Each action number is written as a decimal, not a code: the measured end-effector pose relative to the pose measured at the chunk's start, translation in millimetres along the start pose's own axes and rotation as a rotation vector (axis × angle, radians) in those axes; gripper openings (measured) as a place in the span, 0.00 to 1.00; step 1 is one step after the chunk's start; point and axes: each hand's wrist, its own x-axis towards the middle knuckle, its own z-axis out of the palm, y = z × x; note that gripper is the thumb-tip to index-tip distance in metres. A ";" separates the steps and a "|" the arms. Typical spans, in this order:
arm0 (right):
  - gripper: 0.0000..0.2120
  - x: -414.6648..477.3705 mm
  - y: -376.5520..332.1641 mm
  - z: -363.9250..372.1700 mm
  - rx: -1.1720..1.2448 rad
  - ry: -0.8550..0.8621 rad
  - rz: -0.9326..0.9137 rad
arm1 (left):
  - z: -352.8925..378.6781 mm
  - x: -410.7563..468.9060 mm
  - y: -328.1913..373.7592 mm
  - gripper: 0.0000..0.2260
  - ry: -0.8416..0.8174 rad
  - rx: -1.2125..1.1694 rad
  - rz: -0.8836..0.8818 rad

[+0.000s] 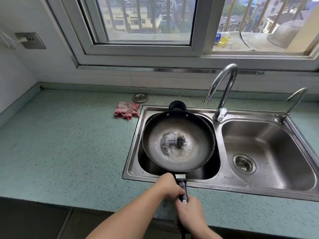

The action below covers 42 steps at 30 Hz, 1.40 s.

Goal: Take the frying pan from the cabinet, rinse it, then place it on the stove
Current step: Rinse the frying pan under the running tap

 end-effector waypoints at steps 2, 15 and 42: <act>0.13 1.0 4.2 3.5 0.031 0.029 -0.022 | 1.6 -0.5 0.2 0.11 0.005 -0.009 -0.001; 0.12 2.2 13.5 7.5 0.051 -0.006 -0.002 | 17.5 -7.1 -2.9 0.12 0.072 -0.120 0.004; 0.05 -28.1 2.6 -27.1 0.514 -0.190 0.071 | 35.3 -17.6 12.6 0.13 -0.125 -0.763 -0.055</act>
